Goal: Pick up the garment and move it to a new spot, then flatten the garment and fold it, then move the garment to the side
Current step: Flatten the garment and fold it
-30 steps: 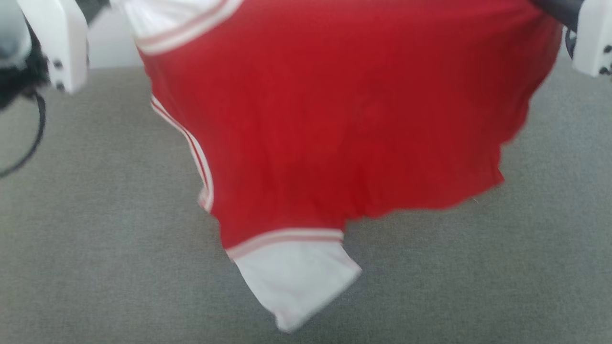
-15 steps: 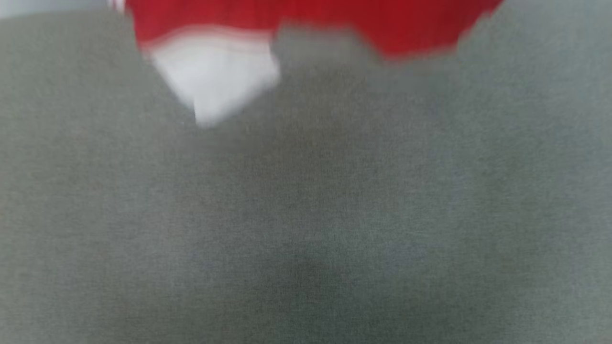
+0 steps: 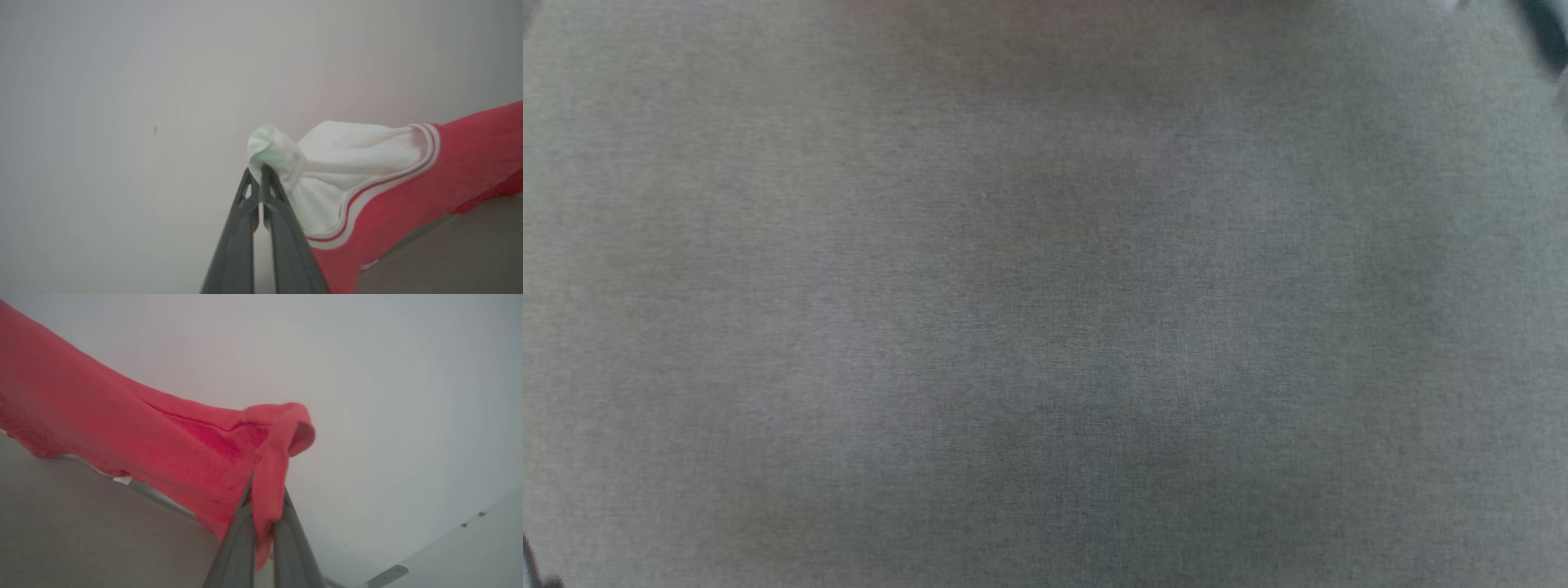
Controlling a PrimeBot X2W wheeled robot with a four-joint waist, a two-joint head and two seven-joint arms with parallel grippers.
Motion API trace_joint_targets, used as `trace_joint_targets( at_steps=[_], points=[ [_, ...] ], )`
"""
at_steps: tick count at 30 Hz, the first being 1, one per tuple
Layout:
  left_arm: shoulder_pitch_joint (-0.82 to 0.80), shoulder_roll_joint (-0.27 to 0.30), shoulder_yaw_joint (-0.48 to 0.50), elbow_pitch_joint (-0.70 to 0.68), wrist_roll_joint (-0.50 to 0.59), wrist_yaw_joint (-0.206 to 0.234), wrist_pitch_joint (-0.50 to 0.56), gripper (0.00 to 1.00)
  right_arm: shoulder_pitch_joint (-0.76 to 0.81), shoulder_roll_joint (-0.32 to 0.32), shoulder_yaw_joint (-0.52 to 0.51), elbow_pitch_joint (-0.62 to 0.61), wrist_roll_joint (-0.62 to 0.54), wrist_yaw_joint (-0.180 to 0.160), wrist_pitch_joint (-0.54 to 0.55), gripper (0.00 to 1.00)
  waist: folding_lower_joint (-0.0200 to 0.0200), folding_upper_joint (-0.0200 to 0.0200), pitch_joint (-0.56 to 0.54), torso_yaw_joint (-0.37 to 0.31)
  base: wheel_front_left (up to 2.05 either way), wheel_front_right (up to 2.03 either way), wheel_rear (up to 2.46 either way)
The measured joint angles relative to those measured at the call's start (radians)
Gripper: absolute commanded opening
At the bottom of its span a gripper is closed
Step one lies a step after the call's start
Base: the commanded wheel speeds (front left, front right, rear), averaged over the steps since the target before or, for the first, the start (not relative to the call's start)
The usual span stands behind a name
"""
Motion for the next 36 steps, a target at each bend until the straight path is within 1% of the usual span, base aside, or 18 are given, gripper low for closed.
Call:
trace_joint_targets(
  at_steps=[1,3,5,9,12,15,16,19,22,27,30,33,36],
  points=[
    [0.033,-0.001,-0.009,0.009,-0.014,-0.005,0.027,0.0,0.028,-0.002,0.02,-0.01,0.009,0.0,0.023,0.0,0.0,0.0,-0.005,0.003,0.0,0.0,0.0],
    [0.102,-0.002,-0.026,0.009,-0.047,-0.009,0.058,0.0,0.086,-0.01,0.038,-0.039,0.063,0.0,0.073,0.0,0.0,0.0,-0.015,0.011,0.0,0.0,0.0],
    [0.178,0.002,-0.048,-0.001,-0.073,-0.013,0.1,0.0,0.149,-0.028,0.069,-0.08,0.101,0.0,0.122,0.0,0.0,0.0,-0.025,0.017,0.0,0.0,0.0],
    [0.337,0.021,-0.093,-0.102,-0.169,-0.013,0.201,0.0,0.271,-0.089,0.121,-0.182,0.189,0.0,0.197,0.0,0.0,0.0,-0.049,0.03,0.0,0.0,0.0],
    [0.446,0.061,-0.117,-0.19,-0.236,-0.014,0.281,0.0,0.361,-0.147,0.16,-0.273,0.25,0.0,0.245,0.0,0.0,0.0,-0.069,0.04,0.0,0.0,0.0],
    [0.541,0.11,-0.126,-0.281,-0.277,-0.012,0.33,0.0,0.445,-0.21,0.202,-0.382,0.307,0.0,0.285,0.0,0.0,0.0,-0.086,0.051,0.0,0.0,0.0],
    [0.571,0.128,-0.129,-0.315,-0.286,-0.006,0.346,0.0,0.471,-0.232,0.213,-0.418,0.328,0.0,0.3,0.0,0.0,0.0,-0.091,0.053,0.0,0.0,0.0],
    [0.672,0.18,-0.133,-0.435,-0.329,0.037,0.386,0.0,0.543,-0.299,0.238,-0.507,0.362,0.0,0.325,0.0,0.0,0.0,-0.106,0.057,0.0,0.0,0.0],
    [0.78,0.239,-0.142,-0.578,-0.377,0.096,0.43,0.0,0.617,-0.347,0.257,-0.591,0.404,0.0,0.349,0.0,0.0,0.0,-0.119,0.056,0.0,0.0,0.0],
    [0.933,0.348,-0.167,-0.827,-0.422,0.219,0.486,0.0,0.731,-0.43,0.272,-0.708,0.437,0.0,0.376,0.0,0.0,0.0,-0.144,0.052,0.0,0.0,0.0],
    [1.019,0.391,-0.176,-0.957,-0.456,0.289,0.495,0.0,0.787,-0.476,0.271,-0.76,0.437,0.0,0.378,0.0,0.0,0.0,-0.153,0.049,0.0,0.0,0.0],
    [1.09,0.429,-0.184,-1.05,-0.481,0.354,0.495,0.0,0.85,-0.509,0.267,-0.815,0.451,0.0,0.387,0.0,0.0,0.0,-0.162,0.046,0.0,0.0,0.0],
    [1.147,0.455,-0.202,-1.121,-0.502,0.395,0.509,0.0,0.907,-0.542,0.257,-0.863,0.468,0.0,0.399,0.0,0.0,0.0,-0.171,0.046,0.0,0.0,0.0]
  ],
)
